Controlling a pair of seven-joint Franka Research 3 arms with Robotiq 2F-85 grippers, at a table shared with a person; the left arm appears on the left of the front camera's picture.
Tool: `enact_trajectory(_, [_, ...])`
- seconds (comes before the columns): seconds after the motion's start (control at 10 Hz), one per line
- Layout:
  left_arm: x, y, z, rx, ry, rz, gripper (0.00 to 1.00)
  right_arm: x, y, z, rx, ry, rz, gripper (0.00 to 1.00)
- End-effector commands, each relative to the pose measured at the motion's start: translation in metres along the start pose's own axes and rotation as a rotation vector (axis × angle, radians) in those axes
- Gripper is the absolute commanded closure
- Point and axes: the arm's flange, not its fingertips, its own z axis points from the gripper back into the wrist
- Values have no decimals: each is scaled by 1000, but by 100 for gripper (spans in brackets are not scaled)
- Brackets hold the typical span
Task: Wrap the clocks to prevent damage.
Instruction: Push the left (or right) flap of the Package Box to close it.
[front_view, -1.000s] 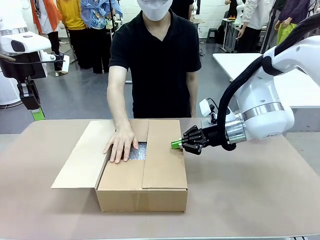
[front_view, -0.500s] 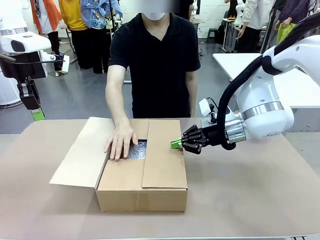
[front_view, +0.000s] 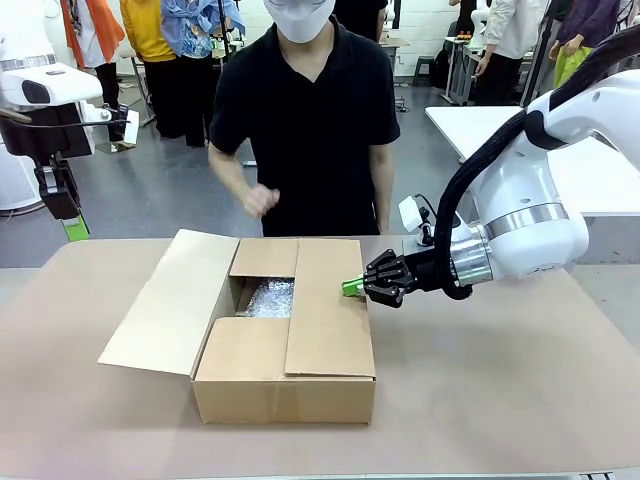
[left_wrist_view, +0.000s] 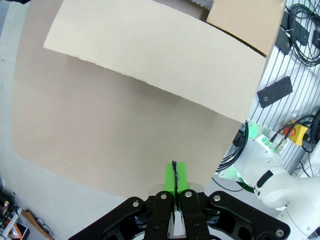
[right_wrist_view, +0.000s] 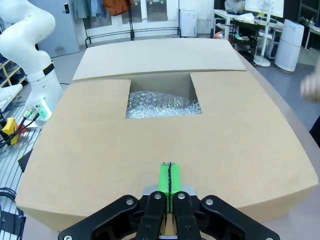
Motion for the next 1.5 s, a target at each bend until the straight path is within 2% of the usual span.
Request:
enact_trajectory(0.0, [-2, 1, 1, 17, 3, 4, 100, -3, 0, -2, 2, 1, -7, 99])
enact_trajectory(0.7, [0, 0, 0, 0, 0, 0, 100, -3, 0, -2, 2, 1, -7, 99])
enact_trajectory(0.8, [-23, -15, -21, 14, -64, -1, 100, -3, 0, -2, 2, 1, -7, 99])
enact_trajectory(0.9, [-46, -5, -27, -62, -263, -164, 100, -3, 0, -2, 2, 1, -7, 99])
enact_trajectory(1.0, [-57, 48, -15, -76, -369, -275, 100, -3, 0, -2, 2, 1, -7, 99])
enact_trajectory(1.1, [-83, 32, -40, -48, -524, -336, 100, -3, 0, -2, 2, 1, -7, 99])
enact_trajectory(1.2, [-105, 18, -63, 37, -625, -421, 100, -3, 0, -2, 2, 1, -7, 99])
enact_trajectory(1.3, [-111, 52, -55, 47, -636, -497, 100, -3, 0, -2, 2, 1, -7, 99])
enact_trajectory(1.4, [-117, 67, -59, 65, -657, -547, 100, -3, 0, -2, 2, 1, -7, 99])
